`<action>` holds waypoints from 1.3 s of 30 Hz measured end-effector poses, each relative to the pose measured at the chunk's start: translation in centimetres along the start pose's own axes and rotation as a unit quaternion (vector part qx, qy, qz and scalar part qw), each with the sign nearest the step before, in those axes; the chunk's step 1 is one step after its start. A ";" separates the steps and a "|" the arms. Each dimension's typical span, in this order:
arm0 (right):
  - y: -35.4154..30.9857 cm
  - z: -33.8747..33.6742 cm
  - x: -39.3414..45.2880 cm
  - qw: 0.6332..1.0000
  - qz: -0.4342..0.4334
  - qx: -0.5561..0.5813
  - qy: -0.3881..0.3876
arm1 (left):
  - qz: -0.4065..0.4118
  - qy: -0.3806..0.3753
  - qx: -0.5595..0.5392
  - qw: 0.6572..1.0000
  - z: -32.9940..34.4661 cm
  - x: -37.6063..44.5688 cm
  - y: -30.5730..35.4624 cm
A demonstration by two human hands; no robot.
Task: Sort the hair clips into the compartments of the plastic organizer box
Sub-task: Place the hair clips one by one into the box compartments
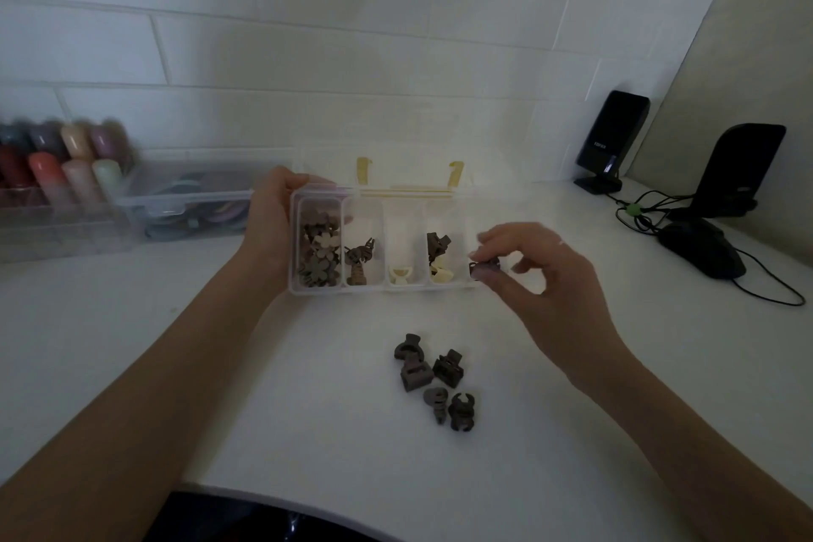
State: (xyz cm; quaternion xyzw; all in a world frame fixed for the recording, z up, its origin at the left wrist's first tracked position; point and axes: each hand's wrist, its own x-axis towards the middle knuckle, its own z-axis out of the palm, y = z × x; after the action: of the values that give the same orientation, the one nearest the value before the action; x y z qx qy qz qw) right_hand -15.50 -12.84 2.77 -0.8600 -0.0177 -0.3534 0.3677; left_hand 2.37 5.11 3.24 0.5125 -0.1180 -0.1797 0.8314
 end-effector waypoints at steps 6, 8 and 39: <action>0.9 -0.7 0.3 0.998 0.022 0.019 0.064 | 0.000 0.002 -0.004 1.000 0.0 0.0 0.0; 1.1 -0.8 0.3 0.996 0.027 0.016 0.079 | 0.002 -0.002 -0.001 1.000 0.1 -0.1 0.0; -0.8 -0.8 -0.3 0.962 -0.086 -0.152 -0.211 | 0.004 -0.004 -0.019 1.000 0.2 -0.1 0.0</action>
State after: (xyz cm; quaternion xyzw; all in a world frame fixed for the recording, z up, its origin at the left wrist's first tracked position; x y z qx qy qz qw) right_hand -16.42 -12.70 3.45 -0.9560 -0.1155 -0.1924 0.1890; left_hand 2.19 5.02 3.27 0.4954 -0.1198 -0.1810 0.8411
